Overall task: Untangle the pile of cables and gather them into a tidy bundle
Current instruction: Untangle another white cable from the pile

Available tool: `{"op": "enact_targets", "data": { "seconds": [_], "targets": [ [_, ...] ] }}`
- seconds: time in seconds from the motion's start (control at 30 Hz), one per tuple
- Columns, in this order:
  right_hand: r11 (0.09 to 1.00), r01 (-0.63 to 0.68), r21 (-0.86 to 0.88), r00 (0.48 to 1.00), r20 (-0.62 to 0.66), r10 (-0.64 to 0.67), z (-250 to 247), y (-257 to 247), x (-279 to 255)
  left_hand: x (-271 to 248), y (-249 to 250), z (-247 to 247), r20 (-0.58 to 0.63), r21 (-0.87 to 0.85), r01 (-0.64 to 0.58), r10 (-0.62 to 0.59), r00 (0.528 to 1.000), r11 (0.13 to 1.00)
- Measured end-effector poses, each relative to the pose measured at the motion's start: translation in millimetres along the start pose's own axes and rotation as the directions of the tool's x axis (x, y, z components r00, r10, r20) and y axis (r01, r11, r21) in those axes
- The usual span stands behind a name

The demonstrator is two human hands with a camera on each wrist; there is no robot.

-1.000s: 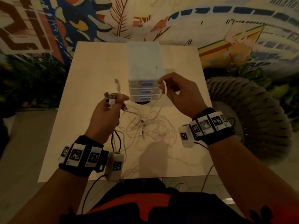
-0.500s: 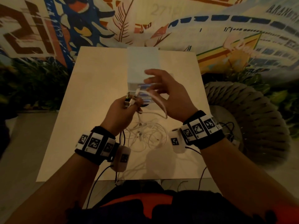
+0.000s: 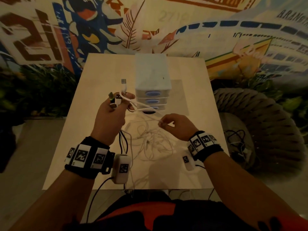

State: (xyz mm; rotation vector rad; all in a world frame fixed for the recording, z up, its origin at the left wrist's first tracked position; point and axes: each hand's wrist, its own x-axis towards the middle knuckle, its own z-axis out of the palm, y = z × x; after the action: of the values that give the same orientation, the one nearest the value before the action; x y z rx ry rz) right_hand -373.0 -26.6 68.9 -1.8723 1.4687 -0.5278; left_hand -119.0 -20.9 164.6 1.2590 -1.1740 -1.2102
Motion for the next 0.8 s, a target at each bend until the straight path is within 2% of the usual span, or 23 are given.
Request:
{"op": "enact_targets", "data": {
  "seconds": [0.1, 0.27, 0.37, 0.43, 0.5, 0.6, 0.67, 0.8],
  "targets": [
    [1.0, 0.011, -0.012, 0.998, 0.066, -0.01, -11.8, -1.0, -1.2, 0.6, 0.2, -4.3, -0.02, -0.011, -0.006, 0.006, 1.0, 1.0],
    [0.991, 0.055, 0.121, 0.997, 0.051, -0.061, -10.4, -40.2, 6.3, -1.1, 6.2, 1.5, 0.035, -0.008, 0.005, -0.005, 0.999, 1.0],
    [0.992, 0.128, 0.014, 0.982, 0.135, -0.129, -1.2, -65.6, 15.6, -2.5, 9.4, 7.7, 0.069, 0.012, 0.015, -0.016, 0.998, 1.0],
    [0.981, 0.18, -0.068, 0.976, 0.139, -0.169, 7.0, -64.0, 22.4, -2.4, 9.4, 6.8, 0.079, -0.022, -0.009, 0.011, 0.997, 1.0],
    [0.985, 0.14, -0.1, 0.984, 0.125, -0.127, 10.4, -46.5, 26.6, -0.5, 9.5, 1.4, 0.068, -0.075, -0.05, 0.055, 0.996, 0.996],
    [0.982, -0.052, -0.18, 0.992, 0.103, 0.071, 5.7, -16.0, 21.7, 3.2, 7.1, -10.8, 0.012, -0.114, -0.072, 0.074, 0.997, 0.991],
    [0.973, -0.139, -0.186, 0.985, 0.078, 0.156, 2.2, -1.5, 15.2, 4.3, 2.6, -16.8, -0.033, -0.107, -0.058, 0.055, 0.998, 0.993],
    [0.989, -0.146, -0.014, 0.988, -0.053, 0.145, -2.8, -2.6, 13.8, 6.2, -9.0, -21.0, -0.061, -0.064, 0.005, -0.009, 0.998, 0.998]
  ]
}}
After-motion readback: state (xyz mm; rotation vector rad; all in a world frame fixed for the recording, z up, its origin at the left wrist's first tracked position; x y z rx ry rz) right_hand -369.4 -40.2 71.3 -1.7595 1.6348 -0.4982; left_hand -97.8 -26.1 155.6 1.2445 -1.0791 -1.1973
